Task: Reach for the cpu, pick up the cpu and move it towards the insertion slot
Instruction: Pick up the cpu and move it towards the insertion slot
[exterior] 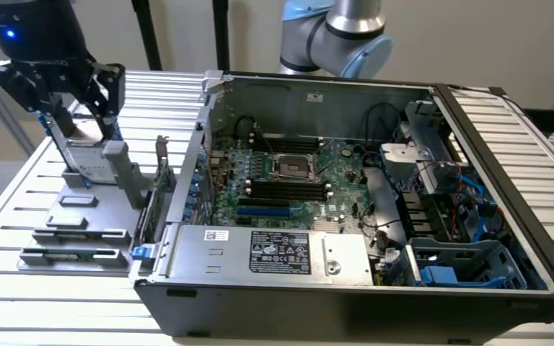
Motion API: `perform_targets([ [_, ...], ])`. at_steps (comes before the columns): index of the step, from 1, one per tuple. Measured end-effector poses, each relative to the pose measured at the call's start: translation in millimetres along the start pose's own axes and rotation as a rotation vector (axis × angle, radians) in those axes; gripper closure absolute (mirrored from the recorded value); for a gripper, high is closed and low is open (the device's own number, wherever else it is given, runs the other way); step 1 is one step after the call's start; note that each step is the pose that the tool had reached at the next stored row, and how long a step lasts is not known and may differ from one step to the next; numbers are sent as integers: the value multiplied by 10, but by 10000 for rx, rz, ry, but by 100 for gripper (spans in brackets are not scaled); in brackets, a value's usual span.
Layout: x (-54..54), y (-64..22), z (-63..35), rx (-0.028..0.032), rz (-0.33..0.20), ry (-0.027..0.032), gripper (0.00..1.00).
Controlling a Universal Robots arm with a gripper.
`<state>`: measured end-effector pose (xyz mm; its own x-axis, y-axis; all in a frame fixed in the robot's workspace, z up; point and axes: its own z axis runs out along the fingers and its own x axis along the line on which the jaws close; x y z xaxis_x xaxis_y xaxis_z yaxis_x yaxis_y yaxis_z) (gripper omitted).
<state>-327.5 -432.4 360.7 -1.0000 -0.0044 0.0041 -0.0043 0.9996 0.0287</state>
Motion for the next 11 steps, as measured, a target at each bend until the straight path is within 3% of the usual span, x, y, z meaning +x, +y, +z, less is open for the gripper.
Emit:
perform_targets([
  [11,-497,2,-131,-96,-1,0,45],
])
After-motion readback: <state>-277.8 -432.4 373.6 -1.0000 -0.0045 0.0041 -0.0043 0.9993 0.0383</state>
